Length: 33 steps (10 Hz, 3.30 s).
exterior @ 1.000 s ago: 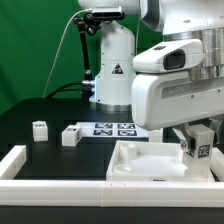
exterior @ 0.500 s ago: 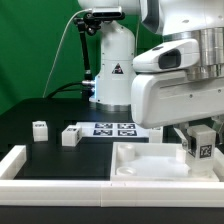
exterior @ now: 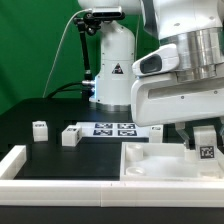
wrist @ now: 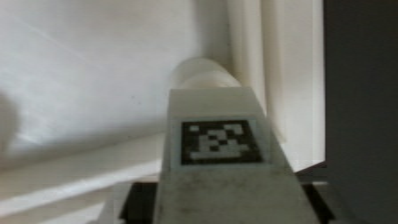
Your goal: Assemble one leg
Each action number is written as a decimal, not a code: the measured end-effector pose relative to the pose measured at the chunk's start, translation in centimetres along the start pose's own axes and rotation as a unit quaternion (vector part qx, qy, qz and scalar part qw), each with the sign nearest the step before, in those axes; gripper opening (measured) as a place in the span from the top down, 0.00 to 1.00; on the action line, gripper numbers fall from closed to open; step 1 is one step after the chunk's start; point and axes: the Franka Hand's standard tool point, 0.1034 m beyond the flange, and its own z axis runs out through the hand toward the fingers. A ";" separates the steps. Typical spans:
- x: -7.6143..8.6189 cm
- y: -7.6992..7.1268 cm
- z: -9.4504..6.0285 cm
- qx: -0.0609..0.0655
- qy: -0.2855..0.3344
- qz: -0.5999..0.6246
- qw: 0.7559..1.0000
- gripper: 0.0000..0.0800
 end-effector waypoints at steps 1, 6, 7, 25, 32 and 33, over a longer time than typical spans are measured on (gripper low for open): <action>-0.1 -0.2 0.1 0.000 0.001 0.051 0.999 0.64; -0.1 0.0 0.2 -0.007 0.004 0.272 0.962 0.63; -0.2 0.0 0.2 -0.007 0.002 0.278 0.960 0.63; -0.5 -0.8 0.3 -0.024 -0.010 -0.331 0.943 0.54; -0.5 -0.4 0.4 -0.017 0.020 -0.020 0.999 0.64; -0.5 -0.4 0.4 -0.017 0.022 0.016 0.999 0.64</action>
Offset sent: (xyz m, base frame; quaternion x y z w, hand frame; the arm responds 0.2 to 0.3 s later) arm -0.0018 0.0175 -0.0072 0.0004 -0.0078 0.3042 0.9526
